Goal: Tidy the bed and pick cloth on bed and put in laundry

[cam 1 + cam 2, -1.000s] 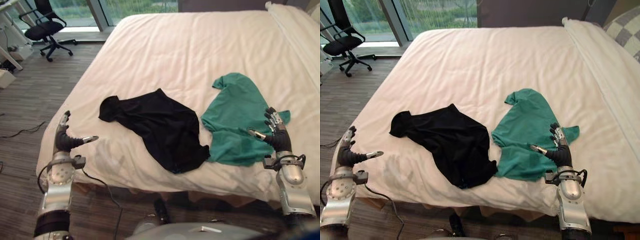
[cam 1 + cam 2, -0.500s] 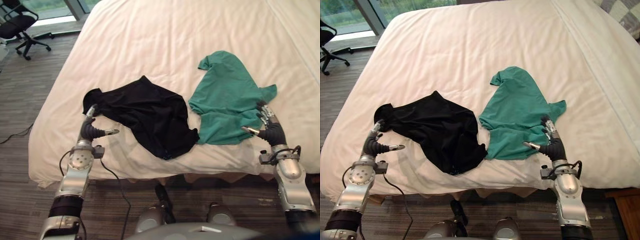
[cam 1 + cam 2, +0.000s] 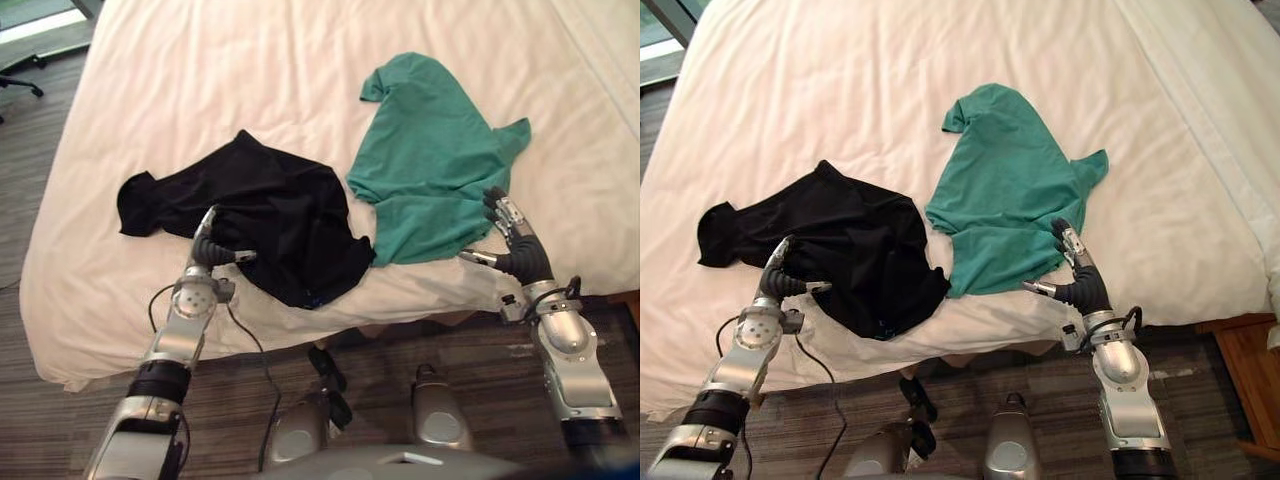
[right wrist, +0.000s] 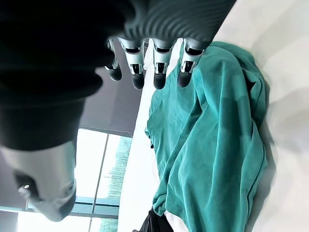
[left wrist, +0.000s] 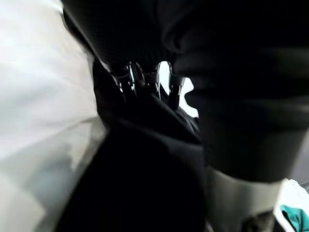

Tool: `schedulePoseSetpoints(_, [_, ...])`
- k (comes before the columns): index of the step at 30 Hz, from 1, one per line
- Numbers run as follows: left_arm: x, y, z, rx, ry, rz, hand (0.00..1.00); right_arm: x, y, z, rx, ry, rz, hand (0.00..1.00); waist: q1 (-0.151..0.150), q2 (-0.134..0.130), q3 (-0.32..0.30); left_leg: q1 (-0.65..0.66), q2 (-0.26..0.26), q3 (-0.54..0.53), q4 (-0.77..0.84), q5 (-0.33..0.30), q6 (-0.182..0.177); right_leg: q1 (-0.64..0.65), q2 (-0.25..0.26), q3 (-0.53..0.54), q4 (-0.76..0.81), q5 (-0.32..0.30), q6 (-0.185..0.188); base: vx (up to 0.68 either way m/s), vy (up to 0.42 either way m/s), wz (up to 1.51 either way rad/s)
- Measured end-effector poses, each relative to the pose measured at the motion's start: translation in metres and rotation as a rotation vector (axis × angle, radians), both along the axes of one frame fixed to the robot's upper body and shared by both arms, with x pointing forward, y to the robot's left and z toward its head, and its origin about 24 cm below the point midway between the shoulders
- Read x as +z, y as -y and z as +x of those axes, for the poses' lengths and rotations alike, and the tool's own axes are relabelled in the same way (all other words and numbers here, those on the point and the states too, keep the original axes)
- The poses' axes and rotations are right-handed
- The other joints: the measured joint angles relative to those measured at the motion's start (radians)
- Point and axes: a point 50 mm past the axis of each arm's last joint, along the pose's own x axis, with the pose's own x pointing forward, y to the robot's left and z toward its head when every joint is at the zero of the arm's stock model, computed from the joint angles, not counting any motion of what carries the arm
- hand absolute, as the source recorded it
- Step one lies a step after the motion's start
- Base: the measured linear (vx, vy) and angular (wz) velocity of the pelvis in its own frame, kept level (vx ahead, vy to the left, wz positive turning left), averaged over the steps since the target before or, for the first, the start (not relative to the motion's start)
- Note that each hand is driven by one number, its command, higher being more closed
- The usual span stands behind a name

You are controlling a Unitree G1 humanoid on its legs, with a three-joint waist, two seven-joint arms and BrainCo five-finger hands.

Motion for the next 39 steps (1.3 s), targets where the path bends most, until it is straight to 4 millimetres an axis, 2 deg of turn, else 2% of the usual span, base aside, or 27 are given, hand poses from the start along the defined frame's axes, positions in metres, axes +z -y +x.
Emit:
schedulePoseSetpoints(6, [0.020, 0.006, 0.016, 0.030, 0.072, -0.004, 0.00, 0.019, -0.010, -0.002, 0.043, 0.084, 0.002, 0.00, -0.003, -0.007, 0.043, -0.045, 0.008, 0.034, 0.000, 0.005, 0.006, -0.071, -0.002, 0.020, 0.030, 0.002, 0.003, -0.04, -0.007, -0.08])
schedulePoseSetpoints(7, [0.026, 0.006, 0.022, 0.043, 0.085, -0.003, 1.00, 0.025, -0.015, -0.001, 0.059, 0.114, 0.011, 0.00, -0.002, -0.012, 0.052, -0.065, 0.008, 0.041, 0.000, 0.004, 0.005, -0.101, -0.001, 0.028, 0.040, 0.003, 0.006, -0.04, 0.003, -0.06])
schedulePoseSetpoints(10, [0.039, 0.008, 0.036, 0.050, 0.084, -0.005, 1.00, 0.040, -0.025, 0.003, 0.102, 0.181, 0.016, 0.00, 0.001, -0.020, 0.060, -0.108, 0.010, 0.057, 0.000, 0.009, 0.011, -0.154, -0.001, 0.035, 0.053, 0.009, 0.012, -0.02, -0.001, -0.05])
schedulePoseSetpoints(13, [0.042, 0.004, 0.041, 0.053, 0.050, 0.011, 1.00, 0.053, -0.039, 0.005, 0.163, 0.237, 0.010, 0.00, 0.010, -0.023, 0.072, -0.110, 0.011, 0.064, 0.002, 0.007, 0.010, -0.158, 0.000, 0.042, 0.053, 0.010, 0.015, -0.01, -0.004, -0.04])
schedulePoseSetpoints(15, [0.046, 0.003, 0.043, 0.041, 0.052, 0.023, 1.00, 0.061, -0.047, 0.006, 0.201, 0.268, 0.004, 0.00, 0.016, -0.028, 0.080, -0.132, 0.025, 0.064, 0.054, -0.017, 0.014, -0.158, -0.002, 0.042, 0.051, 0.012, 0.018, 0.00, -0.008, 0.02])
schedulePoseSetpoints(18, [0.046, 0.006, 0.043, 0.020, 0.068, 0.010, 1.00, 0.067, -0.059, 0.010, 0.233, 0.297, -0.049, 0.00, 0.029, -0.034, 0.089, -0.141, 0.037, 0.063, 0.105, -0.053, 0.017, -0.142, -0.006, 0.039, 0.039, 0.014, 0.021, 0.03, -0.023, -0.01])
schedulePoseSetpoints(22, [0.044, 0.012, 0.041, -0.065, 0.105, -0.064, 1.00, 0.065, -0.065, 0.012, 0.223, 0.299, -0.117, 0.00, 0.041, -0.045, 0.095, -0.140, 0.032, 0.037, 0.111, -0.052, 0.022, -0.112, -0.017, 0.018, 0.016, 0.020, 0.024, 0.07, -0.014, 0.15])
schedulePoseSetpoints(28, [0.044, 0.018, 0.033, -0.297, 0.142, -0.177, 1.00, 0.042, -0.049, 0.039, 0.006, 0.195, -0.276, 0.00, 0.071, -0.072, 0.111, -0.143, 0.025, -0.058, 0.120, -0.053, 0.026, -0.032, -0.018, -0.064, -0.030, 0.021, 0.023, 0.07, -0.050, 0.38])
schedulePoseSetpoints(32, [0.041, 0.019, 0.020, -0.434, 0.140, -0.257, 1.00, 0.034, -0.023, 0.060, -0.162, 0.127, -0.385, 0.00, 0.082, -0.072, 0.111, -0.180, 0.018, -0.118, 0.142, -0.058, 0.033, -0.008, -0.014, -0.114, -0.069, 0.035, 0.023, 0.06, -0.019, 0.34])
schedulePoseSetpoints(35, [0.035, 0.020, 0.012, -0.513, 0.118, -0.326, 1.00, 0.033, -0.001, 0.071, -0.280, 0.079, -0.399, 0.00, 0.086, -0.071, 0.112, -0.192, 0.013, -0.164, 0.158, -0.063, 0.041, 0.025, -0.013, -0.141, -0.100, 0.041, 0.024, 0.07, -0.016, 0.34])
schedulePoseSetpoints(39, [0.024, 0.023, -0.003, -0.593, 0.078, -0.416, 1.00, 0.036, 0.027, 0.077, -0.421, 0.057, -0.494, 0.00, 0.103, -0.055, 0.123, -0.207, 0.006, -0.206, 0.174, -0.069, 0.045, 0.049, -0.012, -0.161, -0.129, 0.048, 0.021, 0.06, -0.007, 0.25])
